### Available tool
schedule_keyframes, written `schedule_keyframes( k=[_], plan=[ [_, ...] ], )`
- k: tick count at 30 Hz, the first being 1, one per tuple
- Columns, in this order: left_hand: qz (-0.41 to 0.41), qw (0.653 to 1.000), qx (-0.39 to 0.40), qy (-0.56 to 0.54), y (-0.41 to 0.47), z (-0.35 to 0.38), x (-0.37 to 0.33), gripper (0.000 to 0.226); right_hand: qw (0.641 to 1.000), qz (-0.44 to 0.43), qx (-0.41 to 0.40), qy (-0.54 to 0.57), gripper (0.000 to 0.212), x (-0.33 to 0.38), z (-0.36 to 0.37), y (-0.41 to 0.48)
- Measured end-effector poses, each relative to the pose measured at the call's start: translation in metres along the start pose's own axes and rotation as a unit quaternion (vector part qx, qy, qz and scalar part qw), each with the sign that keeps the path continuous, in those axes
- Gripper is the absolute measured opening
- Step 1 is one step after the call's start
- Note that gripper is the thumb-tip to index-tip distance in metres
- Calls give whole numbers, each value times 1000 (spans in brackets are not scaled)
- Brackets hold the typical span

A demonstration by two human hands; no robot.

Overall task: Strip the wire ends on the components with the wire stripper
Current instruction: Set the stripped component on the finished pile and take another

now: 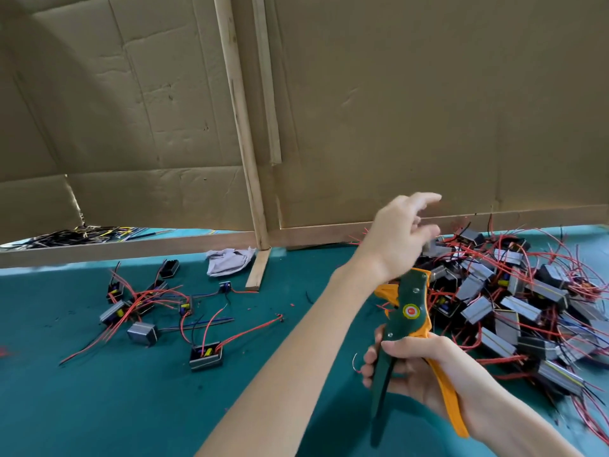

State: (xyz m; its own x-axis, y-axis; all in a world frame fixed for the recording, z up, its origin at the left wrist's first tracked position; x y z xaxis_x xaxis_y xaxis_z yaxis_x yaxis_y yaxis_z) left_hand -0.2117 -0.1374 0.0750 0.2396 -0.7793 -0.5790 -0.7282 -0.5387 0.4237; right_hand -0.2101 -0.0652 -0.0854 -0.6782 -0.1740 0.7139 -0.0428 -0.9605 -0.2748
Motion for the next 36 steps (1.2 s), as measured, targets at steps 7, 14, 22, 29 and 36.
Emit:
schedule_keyframes(
  k=[7, 14, 22, 29, 36],
  plan=[
    [-86, 975, 152, 141, -55, -33, 55, 36, 1000, 3, 5, 19, 41, 0, -7, 4],
    [-357, 831, 200, 377, -135, -113, 175, 22, 1000, -10, 2, 7, 28, 2, -2, 3],
    [-460, 783, 213, 360, -155, -128, 221, 22, 999, -36, -16, 17, 12, 4, -11, 3],
    [-356, 885, 150, 261, -134, -109, 210, 11, 999, -46, -18, 3, 23, 7, -7, 1],
    [-269, 962, 55, -4, -116, -74, 165, 10, 999, -39, 15, -23, 33, 2, 4, -4]
  ],
)
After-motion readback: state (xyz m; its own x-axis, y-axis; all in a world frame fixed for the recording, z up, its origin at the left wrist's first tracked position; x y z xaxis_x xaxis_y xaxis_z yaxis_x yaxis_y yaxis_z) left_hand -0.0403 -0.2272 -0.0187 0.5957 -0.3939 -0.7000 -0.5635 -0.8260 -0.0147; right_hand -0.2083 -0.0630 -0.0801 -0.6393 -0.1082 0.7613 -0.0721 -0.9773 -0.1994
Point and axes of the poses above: each hand's wrist, its own y-axis towards the middle knuckle, its own z-axis out of the palm, x = y × z, the point moved 7 cm from there along y, towards the middle knuckle, and after that the axes turned 8 degrees about y, right-handed, at the moved point
